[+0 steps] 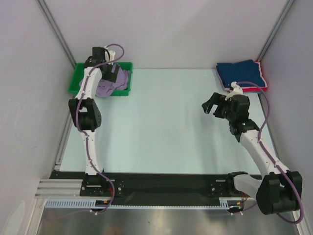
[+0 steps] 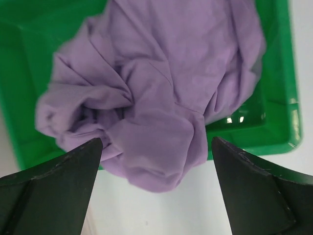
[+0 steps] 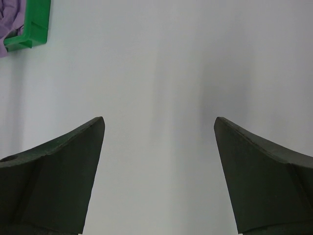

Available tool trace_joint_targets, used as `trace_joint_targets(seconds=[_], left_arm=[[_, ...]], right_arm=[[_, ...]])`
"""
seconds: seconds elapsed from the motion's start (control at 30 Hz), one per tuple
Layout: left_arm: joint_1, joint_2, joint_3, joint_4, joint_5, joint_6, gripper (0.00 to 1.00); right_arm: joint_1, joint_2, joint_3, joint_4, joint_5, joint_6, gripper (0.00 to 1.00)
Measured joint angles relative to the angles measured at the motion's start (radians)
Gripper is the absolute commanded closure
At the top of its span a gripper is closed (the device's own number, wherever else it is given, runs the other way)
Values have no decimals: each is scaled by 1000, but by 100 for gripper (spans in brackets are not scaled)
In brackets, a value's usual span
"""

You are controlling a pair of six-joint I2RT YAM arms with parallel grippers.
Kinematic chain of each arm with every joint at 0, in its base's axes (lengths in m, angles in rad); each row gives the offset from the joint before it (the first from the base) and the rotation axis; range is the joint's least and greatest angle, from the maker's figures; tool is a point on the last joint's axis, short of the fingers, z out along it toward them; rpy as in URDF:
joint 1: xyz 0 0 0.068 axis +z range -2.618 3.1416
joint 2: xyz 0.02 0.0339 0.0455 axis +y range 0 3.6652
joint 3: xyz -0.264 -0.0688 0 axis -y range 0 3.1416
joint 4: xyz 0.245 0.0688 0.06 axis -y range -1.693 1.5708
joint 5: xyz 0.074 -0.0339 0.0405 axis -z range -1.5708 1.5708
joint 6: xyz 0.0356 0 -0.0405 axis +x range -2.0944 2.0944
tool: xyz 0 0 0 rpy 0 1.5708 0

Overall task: Fold and stack the t-shirts
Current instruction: Grab the tshirt from the pile, then move the tshirt to the center of the board

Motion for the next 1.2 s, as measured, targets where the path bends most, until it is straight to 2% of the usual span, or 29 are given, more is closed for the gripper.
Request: trace_joint_targets(seconds=[0.17,0.27,0.3,0.33,0.37,0.6,0.77,1.0,1.13,1.2], left_arm=[[40,103,0,-20,-2,-38,0],[65,107,-3,-24,10,-55,40],[72,105,-5,-20,18,-61,74],[78,102,-9,-14,27,-71,94],[82,97,-18,-10,40,-69,100],[82,28,-91,-21,126,-81,100],[80,-130,-127,-57,216,-81,100],[28,-638,-235,-95,380,-79,100],[-23,-940,-293,-96,533,-77,100],[-36,-1089,-384,-90,663,-77,100]], right_arm=[[1,80,61,-3,-27,-5,0],[5,104,82,-13,-36,-8,0],[6,106,87,-15,-37,-8,0],[7,107,89,-19,-37,-10,0],[7,107,90,-22,-36,-11,0],[9,96,91,-40,-28,-30,0],[9,59,95,-45,-36,-28,0],[50,-11,127,-43,-119,-13,0],[99,-70,157,-47,-176,-17,0],[120,-99,177,-50,-204,-23,0]])
